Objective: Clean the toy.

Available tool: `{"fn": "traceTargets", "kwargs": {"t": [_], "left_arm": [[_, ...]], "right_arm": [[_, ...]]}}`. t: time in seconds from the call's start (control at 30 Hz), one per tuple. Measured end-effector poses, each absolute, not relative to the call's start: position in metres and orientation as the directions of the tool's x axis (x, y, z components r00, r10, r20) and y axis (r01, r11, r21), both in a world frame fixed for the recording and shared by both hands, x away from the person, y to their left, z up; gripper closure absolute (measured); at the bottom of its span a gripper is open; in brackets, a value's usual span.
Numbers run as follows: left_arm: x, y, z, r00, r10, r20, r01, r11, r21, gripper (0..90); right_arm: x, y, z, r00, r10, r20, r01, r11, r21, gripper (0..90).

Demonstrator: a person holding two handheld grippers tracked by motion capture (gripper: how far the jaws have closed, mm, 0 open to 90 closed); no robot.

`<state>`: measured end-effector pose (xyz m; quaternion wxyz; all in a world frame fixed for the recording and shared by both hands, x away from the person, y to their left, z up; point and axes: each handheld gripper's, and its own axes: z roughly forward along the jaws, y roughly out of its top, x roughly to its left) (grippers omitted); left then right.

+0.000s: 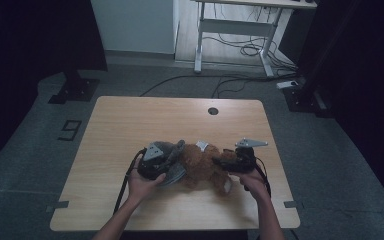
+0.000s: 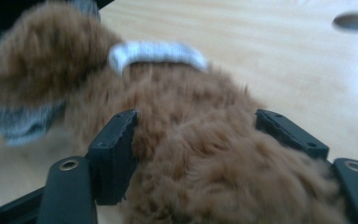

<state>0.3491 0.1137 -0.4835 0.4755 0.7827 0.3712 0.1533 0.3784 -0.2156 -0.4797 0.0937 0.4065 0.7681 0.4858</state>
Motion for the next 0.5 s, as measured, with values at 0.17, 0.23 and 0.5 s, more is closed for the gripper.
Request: {"fn": "traceTargets", "kwargs": {"t": [0.17, 0.23, 0.5], "left_arm": [[0.342, 0.113, -0.486, 0.689, 0.715, -0.116, 0.433, -0.278, 0.857, 78.0], [0.338, 0.112, -0.487, 0.694, 0.711, -0.117, 0.434, -0.283, 0.855, 77.9], [0.332, 0.113, -0.489, 0.706, 0.693, -0.145, 0.453, -0.285, 0.845, 77.9]], "right_arm": [[0.366, -0.221, -0.497, -0.66, 0.693, 0.288, 0.546, 0.18, 0.818, 33.9], [0.359, -0.219, -0.509, -0.668, 0.685, 0.291, 0.549, 0.19, 0.814, 34.7], [0.352, -0.213, -0.53, -0.675, 0.665, 0.319, 0.57, 0.195, 0.798, 47.2]]}}
